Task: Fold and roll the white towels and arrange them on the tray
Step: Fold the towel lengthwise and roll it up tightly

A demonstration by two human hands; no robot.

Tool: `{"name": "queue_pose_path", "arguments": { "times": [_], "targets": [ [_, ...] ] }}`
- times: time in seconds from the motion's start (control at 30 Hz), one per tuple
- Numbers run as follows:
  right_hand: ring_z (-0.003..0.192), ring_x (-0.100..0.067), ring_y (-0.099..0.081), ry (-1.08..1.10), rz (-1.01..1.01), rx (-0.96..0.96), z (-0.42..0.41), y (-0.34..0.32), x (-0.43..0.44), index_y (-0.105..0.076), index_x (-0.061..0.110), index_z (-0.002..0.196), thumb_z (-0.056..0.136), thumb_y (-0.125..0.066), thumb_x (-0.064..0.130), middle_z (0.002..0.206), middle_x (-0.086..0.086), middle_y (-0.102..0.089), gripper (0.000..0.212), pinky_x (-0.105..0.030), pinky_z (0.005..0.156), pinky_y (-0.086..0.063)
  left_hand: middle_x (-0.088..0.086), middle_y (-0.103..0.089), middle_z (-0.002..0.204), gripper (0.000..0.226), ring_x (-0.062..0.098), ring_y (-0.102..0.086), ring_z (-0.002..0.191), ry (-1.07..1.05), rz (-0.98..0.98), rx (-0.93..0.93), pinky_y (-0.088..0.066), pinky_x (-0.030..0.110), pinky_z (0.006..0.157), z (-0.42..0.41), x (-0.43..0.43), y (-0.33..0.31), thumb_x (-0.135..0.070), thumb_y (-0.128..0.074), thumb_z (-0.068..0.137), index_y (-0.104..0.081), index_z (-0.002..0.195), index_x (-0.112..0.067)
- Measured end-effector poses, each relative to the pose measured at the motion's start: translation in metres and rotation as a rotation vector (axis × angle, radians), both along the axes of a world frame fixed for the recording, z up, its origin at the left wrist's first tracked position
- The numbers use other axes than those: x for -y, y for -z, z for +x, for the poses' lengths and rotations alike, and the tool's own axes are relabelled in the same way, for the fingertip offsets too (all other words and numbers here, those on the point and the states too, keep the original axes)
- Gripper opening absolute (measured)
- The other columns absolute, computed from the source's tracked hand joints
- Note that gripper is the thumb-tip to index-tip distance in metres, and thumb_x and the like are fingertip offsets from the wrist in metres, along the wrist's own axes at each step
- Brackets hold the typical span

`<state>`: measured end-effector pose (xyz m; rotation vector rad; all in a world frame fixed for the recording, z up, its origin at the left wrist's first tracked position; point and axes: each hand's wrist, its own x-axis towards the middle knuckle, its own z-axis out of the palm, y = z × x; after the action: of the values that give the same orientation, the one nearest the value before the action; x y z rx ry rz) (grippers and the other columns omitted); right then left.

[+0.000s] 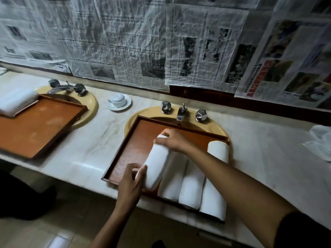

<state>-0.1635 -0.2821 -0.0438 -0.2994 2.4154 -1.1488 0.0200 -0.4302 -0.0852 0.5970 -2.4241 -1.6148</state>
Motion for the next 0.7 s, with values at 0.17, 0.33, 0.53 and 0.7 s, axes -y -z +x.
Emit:
{"name": "queue_pose_path", "arguments": {
  "times": [0.17, 0.33, 0.53, 0.7],
  "targets": [
    [0.068, -0.015, -0.053, -0.079, 0.310, 0.058, -0.023, 0.024, 0.041, -0.054, 0.019, 0.082, 0.085, -0.075, 0.049, 0.082, 0.001, -0.057, 0.037, -0.028, 0.053, -0.037, 0.003, -0.068, 0.087, 0.050, 0.026, -0.063, 0.087, 0.148, -0.234, 0.141, -0.049, 0.043, 0.077, -0.014, 0.020, 0.037, -0.070, -0.026, 0.094, -0.053, 0.105, -0.030],
    [0.110, -0.031, -0.064, -0.065, 0.552, 0.143, -0.037, 0.053, 0.054, -0.068, 0.013, 0.123, 0.082, -0.068, 0.070, 0.127, -0.008, -0.066, 0.070, -0.039, 0.095, -0.054, 0.009, -0.069, 0.102, 0.032, 0.038, -0.059, 0.102, 0.290, -0.380, 0.331, -0.042, 0.045, 0.089, -0.031, 0.026, 0.054, -0.047, -0.026, 0.105, -0.048, 0.091, -0.028],
    [0.143, -0.042, -0.041, 0.008, 0.587, 0.152, -0.036, 0.050, 0.057, -0.053, 0.012, 0.146, 0.087, -0.040, 0.086, 0.159, -0.015, -0.042, 0.095, -0.058, 0.117, -0.032, 0.006, -0.068, 0.101, 0.024, 0.032, -0.063, 0.099, 0.331, -0.341, 0.237, -0.042, 0.036, 0.077, -0.051, 0.033, 0.050, -0.031, -0.045, 0.105, -0.065, 0.103, -0.019],
    [0.122, -0.036, -0.061, 0.062, 0.420, 0.007, 0.003, 0.025, 0.013, -0.069, 0.023, 0.100, 0.094, -0.046, 0.071, 0.108, -0.002, -0.069, 0.054, -0.043, 0.096, -0.041, 0.001, -0.055, 0.112, 0.047, 0.024, -0.060, 0.101, 0.411, -0.338, 0.115, -0.045, 0.034, 0.086, -0.054, 0.034, 0.044, -0.024, -0.047, 0.104, -0.046, 0.150, -0.033]
  ]
}}
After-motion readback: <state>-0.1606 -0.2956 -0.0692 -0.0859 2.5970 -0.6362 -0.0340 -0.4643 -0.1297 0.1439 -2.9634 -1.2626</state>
